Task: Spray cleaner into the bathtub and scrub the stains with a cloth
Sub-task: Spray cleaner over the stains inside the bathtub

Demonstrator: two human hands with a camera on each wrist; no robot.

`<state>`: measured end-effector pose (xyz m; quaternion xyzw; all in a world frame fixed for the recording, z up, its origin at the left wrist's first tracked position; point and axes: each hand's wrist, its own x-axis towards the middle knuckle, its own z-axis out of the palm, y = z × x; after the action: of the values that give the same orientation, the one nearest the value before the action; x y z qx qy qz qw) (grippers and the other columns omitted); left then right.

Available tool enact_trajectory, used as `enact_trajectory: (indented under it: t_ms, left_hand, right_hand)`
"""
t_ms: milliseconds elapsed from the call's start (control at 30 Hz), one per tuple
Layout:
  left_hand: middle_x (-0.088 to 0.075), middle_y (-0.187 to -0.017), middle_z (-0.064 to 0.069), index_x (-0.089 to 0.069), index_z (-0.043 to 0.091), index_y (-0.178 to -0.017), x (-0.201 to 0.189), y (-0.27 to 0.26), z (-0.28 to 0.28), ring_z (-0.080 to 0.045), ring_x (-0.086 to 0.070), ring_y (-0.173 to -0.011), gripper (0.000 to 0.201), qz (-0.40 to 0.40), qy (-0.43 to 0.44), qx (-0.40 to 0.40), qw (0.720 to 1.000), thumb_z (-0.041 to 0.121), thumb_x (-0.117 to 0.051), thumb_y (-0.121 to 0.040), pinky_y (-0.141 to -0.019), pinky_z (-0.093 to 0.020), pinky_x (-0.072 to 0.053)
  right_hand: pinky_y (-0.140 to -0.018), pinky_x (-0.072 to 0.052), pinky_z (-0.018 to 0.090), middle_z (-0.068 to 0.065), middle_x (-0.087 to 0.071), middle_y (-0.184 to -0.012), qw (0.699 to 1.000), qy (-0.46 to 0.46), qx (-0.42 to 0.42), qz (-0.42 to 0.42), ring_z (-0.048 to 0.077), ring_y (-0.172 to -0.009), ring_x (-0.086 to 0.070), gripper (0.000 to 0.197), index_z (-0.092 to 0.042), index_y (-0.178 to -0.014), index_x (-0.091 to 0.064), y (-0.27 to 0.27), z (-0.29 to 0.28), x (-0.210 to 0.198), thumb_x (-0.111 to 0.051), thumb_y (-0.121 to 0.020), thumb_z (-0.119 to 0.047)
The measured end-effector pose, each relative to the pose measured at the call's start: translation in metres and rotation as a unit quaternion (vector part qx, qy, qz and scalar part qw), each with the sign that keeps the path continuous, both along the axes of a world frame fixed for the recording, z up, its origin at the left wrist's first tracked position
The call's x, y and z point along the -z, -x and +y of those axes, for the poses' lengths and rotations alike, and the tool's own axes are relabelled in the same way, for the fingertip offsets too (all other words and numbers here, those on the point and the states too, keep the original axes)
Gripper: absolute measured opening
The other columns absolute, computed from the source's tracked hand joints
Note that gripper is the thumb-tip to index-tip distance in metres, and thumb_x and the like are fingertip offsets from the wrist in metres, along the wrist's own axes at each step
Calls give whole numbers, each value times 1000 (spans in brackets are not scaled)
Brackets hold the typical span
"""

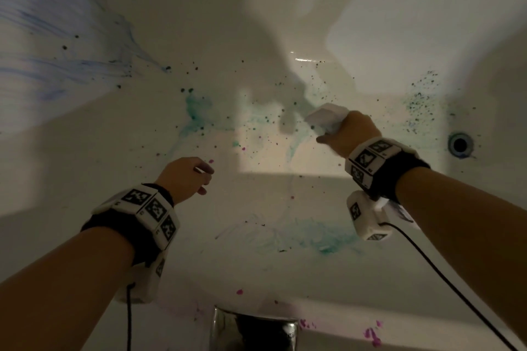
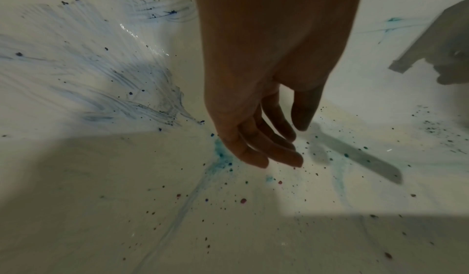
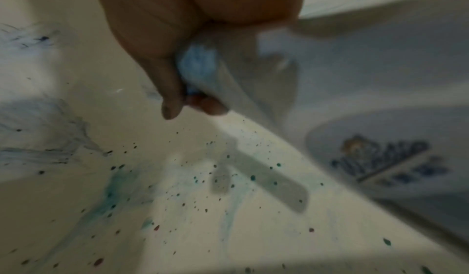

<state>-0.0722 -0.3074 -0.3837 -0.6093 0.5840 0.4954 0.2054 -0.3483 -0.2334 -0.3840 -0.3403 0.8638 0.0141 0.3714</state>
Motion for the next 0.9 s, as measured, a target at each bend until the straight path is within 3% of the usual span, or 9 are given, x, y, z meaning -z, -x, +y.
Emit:
enact_trajectory:
  t_ms: [200, 333, 467, 533, 600, 667, 733, 800, 900]
  left_hand:
    - [-64, -94, -9, -62, 7, -104, 1, -4, -4, -14, -60, -67, 16, -10, 3, -1, 1000, 9, -53, -92, -55, -18, -39]
    - [-64, -92, -8, -62, 8, -102, 3, -3, -3, -10, -59, -65, 14, -6, 1, -5, 1000, 9, -53, -91, -53, -18, -37]
    - [-64, -92, -8, -61, 9, -101, 5, -1, -1, -11, -59, -65, 13, -5, -2, -4, 1000, 9, -53, -91, -53, -18, -37]
    - [-64, -92, -9, -61, 8, -101, 6, 0, 0, -11, -59, -64, 13, -4, -3, -7, 1000, 8, -53, -91, -52, -17, -36]
    - [-63, -92, -9, -61, 8, -100, 6, 1, 1, -11, -59, -64, 12, -4, -3, -6, 1000, 8, -53, -91, -51, -16, -35]
    - [-64, -92, -9, -61, 9, -101, 8, 0, 1, -12, -60, -65, 12, -6, -4, -2, 1000, 9, -53, -91, -52, -17, -36]
    - [-64, -92, -8, -61, 10, -100, 8, -1, 1, -12, -60, -67, 12, -7, -4, 2, 1000, 10, -53, -91, -53, -19, -37]
    - [-64, -92, -9, -61, 10, -101, 6, -2, 0, -14, -61, -69, 12, -10, -4, 6, 1000, 10, -54, -92, -54, -19, -38]
    - [-64, -95, -10, -61, 10, -102, 4, -2, -1, -18, -62, -73, 13, -13, 0, 13, 1000, 10, -53, -92, -55, -19, -39]
  right_hand:
    - [-76, -39, 29, 12, -63, -111, 997, -38, -73, 4, 30, -102, -58, 52, -8, -117, -57, 8, -19, 6, -75, -75, -31]
    - [-70, -41, 29, 8, -58, -87, 999, 12, -24, 43, 26, -76, -53, 17, -19, -90, -55, 15, -24, 1, -68, -81, -25]
    - [-72, -39, 27, -3, -50, -79, 998, 50, 29, 10, 18, -76, -48, 19, -19, -97, -56, 25, -29, 2, -67, -83, -26]
    - [-71, -41, 25, -2, -58, -84, 997, 58, 45, -14, 17, -75, -53, 25, -18, -102, -60, 28, -34, 2, -70, -80, -24]
    - [-64, -47, 26, 0, -66, -86, 994, 84, 63, -28, 12, -64, -61, 12, -23, -82, -58, 31, -38, 0, -70, -80, -21]
    - [-67, -53, 29, 1, -68, -86, 987, 112, 108, -37, 12, -67, -65, 19, -27, -72, -56, 33, -44, -3, -71, -79, -18]
    - [-80, -55, 35, 6, -68, -98, 977, 127, 168, -33, 22, -86, -67, 21, -20, -92, -64, 39, -50, -9, -76, -75, -20]
    - [-85, -54, 36, 7, -68, -106, 967, 143, 211, -11, 24, -94, -66, 43, -12, -111, -59, 50, -54, -15, -76, -74, -26]
    - [-75, -53, 27, -1, -64, -102, 968, 150, 199, -4, 18, -89, -64, 38, -22, -103, -55, 65, -56, -21, -77, -73, -30]
